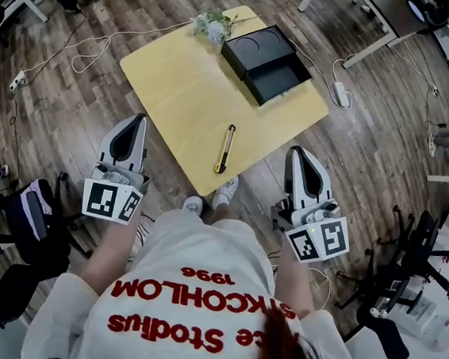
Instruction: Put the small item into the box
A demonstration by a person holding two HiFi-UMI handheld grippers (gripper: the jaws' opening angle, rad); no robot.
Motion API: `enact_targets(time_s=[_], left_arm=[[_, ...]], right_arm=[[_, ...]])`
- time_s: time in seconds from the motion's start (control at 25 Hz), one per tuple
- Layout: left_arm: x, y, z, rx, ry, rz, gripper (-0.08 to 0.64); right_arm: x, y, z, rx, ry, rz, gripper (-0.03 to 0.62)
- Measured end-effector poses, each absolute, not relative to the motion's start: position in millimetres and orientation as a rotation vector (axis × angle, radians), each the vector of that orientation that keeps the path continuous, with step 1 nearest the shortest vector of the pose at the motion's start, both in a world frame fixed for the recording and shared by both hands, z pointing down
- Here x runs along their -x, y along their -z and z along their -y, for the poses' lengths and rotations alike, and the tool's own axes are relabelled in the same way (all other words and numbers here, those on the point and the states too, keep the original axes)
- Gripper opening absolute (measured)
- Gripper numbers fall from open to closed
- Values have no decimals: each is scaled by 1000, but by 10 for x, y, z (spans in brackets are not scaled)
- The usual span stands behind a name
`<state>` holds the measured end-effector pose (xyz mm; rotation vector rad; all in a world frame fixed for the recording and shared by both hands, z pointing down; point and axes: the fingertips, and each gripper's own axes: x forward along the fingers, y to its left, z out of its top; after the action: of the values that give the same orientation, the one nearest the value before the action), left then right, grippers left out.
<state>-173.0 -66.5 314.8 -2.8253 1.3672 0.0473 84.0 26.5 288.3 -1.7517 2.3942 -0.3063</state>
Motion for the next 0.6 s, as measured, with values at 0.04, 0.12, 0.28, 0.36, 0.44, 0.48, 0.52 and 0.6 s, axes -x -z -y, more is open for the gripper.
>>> enact_targets(time_s=[0.04,0.12,0.28,0.36,0.44,0.48,0.52,0.6], left_arm=[[1702,-3139,704,2817,-47,-1378,6],[1632,-3119,801,2800,-50,-1401,6],[1450,-3102,993,2771,-63,-1447,6],[1341,-3106,1077,2759,-67,-1464,6],[1233,-3114,1146,2745,-68,-1483,6],[1180,-3117,1172,2736,-68,-1495,6],[1132,-3118,1191,2727,-68,-1507,6],[1058,-3118,1220,2707,-67,-1533,6]], right_arm=[[-877,-2868,-205,1738,302,-2403,6],[-962,-2856,-78,1714,302,-2420,6],[-1162,-2865,164,1674,310,-2454,6],[-1282,-2872,277,1657,310,-2465,6],[-1405,-2886,376,1638,311,-2478,6],[-1467,-2897,419,1627,313,-2484,6],[-1525,-2912,457,1614,317,-2491,6],[-1615,-2949,533,1586,328,-2506,6]])
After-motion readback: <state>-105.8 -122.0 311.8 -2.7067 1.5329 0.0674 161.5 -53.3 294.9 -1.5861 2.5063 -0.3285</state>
